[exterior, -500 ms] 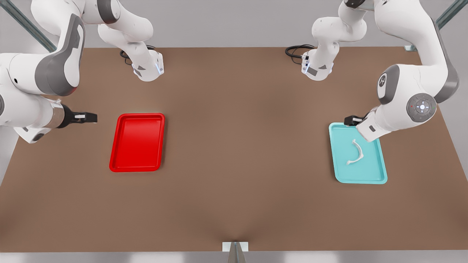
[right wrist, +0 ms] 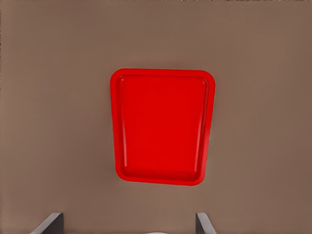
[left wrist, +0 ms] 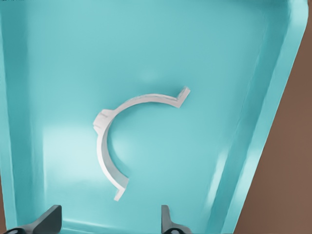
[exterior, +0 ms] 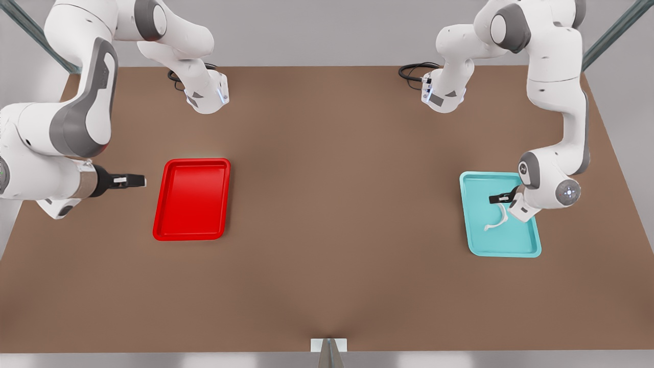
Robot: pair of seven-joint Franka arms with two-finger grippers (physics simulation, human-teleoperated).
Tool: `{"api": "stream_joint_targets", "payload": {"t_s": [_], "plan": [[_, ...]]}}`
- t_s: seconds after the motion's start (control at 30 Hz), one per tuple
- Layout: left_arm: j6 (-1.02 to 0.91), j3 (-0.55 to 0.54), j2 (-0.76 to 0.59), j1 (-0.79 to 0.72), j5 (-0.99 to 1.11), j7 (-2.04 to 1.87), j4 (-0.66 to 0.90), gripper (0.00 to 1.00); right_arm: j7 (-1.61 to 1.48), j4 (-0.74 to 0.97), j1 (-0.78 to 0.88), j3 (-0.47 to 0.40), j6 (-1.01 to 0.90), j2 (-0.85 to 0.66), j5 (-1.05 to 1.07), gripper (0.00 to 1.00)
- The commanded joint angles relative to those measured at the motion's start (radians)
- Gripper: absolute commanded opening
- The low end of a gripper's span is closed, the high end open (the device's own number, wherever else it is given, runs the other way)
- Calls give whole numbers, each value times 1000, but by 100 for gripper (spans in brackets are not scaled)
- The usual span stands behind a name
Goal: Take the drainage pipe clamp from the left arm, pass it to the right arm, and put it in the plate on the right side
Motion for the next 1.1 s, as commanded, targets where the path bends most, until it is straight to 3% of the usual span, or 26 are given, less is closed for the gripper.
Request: {"api": "stream_joint_targets", "payload": {"t_s": [0.0, 0.2, 0.27, 0.37, 0.67, 0.7, 0.73, 1.07], "plan": [[259, 2, 34, 17, -16, -35, -3, 100, -4, 2, 6, 2, 20, 0, 2, 100], [320, 2, 49, 28, -31, -35, -61, 99, 43, -57, 47, 5, 63, -49, -19, 100], [319, 2, 49, 28, -31, -35, -64, 89, 43, -58, 46, 5, 60, -49, -18, 100], [314, 2, 49, 29, -31, -35, -69, 59, 43, -66, 46, 4, 58, -49, -15, 100], [289, 2, 66, 23, -79, -35, -69, 50, 43, -86, 40, 2, 52, -51, -13, 100], [289, 2, 66, 23, -82, -35, -69, 37, 43, -86, 40, 1, 54, -49, -13, 100], [289, 2, 65, 23, -82, -35, -68, 32, 43, -86, 40, 1, 54, -49, -13, 100], [291, 2, 80, 21, -82, -35, -66, 31, 43, -89, 37, 1, 52, -51, -11, 100]]}}
